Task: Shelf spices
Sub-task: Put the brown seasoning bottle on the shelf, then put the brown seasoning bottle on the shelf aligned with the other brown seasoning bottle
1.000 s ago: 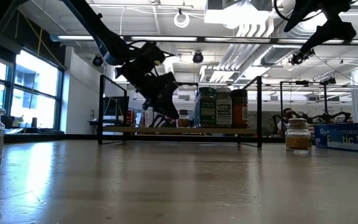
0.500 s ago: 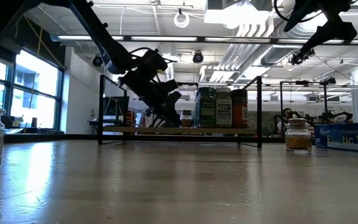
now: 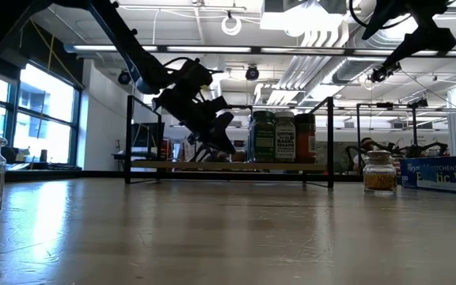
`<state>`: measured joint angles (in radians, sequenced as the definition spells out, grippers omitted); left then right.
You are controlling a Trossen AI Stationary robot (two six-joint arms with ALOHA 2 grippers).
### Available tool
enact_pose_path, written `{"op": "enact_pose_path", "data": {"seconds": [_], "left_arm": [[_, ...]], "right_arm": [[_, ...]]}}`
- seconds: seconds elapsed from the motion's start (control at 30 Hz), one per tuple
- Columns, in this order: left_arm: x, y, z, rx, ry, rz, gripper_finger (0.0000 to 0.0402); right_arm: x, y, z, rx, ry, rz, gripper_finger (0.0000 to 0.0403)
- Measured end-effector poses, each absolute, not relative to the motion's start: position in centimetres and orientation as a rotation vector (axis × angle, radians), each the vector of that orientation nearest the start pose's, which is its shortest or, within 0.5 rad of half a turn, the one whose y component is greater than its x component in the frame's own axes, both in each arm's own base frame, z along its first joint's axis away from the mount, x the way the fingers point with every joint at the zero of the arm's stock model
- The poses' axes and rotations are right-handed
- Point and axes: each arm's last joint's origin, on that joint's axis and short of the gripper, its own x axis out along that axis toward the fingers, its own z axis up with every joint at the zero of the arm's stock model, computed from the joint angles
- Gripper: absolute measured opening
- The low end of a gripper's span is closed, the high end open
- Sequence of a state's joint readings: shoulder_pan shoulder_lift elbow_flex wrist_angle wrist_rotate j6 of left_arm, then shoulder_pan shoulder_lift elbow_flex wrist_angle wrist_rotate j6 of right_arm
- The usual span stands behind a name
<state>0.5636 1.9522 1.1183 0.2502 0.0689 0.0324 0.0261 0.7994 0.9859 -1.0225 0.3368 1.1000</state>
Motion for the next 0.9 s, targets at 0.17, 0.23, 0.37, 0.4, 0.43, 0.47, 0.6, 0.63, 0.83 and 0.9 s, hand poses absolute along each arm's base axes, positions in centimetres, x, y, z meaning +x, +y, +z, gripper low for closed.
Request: {"op": "enact_pose_path", "data": {"seconds": [0.17, 0.23, 0.37, 0.4, 0.43, 0.47, 0.6, 0.63, 0.83, 0.9], "left_arm": [[34.6, 21.7, 15.5, -0.170, 0.561, 0.474, 0.0003], [34.5, 21.4, 15.9, -0.187, 0.564, 0.457, 0.0003], [34.0, 20.0, 18.4, -0.187, 0.580, 0.434, 0.0003], [33.7, 19.5, 19.2, -0.186, 0.592, 0.425, 0.0003], [33.4, 18.8, 20.0, -0.188, 0.610, 0.415, 0.0003], [33.0, 18.1, 21.1, -0.187, 0.621, 0.403, 0.0003], [31.1, 13.1, 25.9, -0.126, 0.668, 0.327, 0.0001], [30.5, 11.3, 27.1, -0.094, 0.678, 0.299, 0.0001], [26.3, 0.5, 30.2, -0.070, 0.839, 0.163, 0.0001], [25.0, -2.2, 30.2, -0.177, 0.902, 0.164, 0.0001]], "right_arm": [[13.0, -0.6, 32.7, 0.885, 0.580, -0.689, 0.0312], [13.0, -0.6, 32.7, 0.886, 0.578, -0.687, 0.0312], [13.0, -0.6, 32.7, 0.880, 0.580, -0.685, 0.0312], [13.0, -0.6, 32.7, 0.873, 0.582, -0.682, 0.0312], [13.0, -0.6, 32.7, 0.861, 0.585, -0.678, 0.0312], [13.0, -0.6, 32.7, 0.849, 0.588, -0.673, 0.0312], [13.1, -0.6, 32.8, 0.783, 0.581, -0.661, 0.0312], [13.2, -0.6, 32.9, 0.766, 0.575, -0.658, 0.0312], [13.4, -0.8, 33.2, 0.617, 0.539, -0.658, 0.0312], [13.5, -0.9, 33.3, 0.575, 0.536, -0.652, 0.0312]]}}
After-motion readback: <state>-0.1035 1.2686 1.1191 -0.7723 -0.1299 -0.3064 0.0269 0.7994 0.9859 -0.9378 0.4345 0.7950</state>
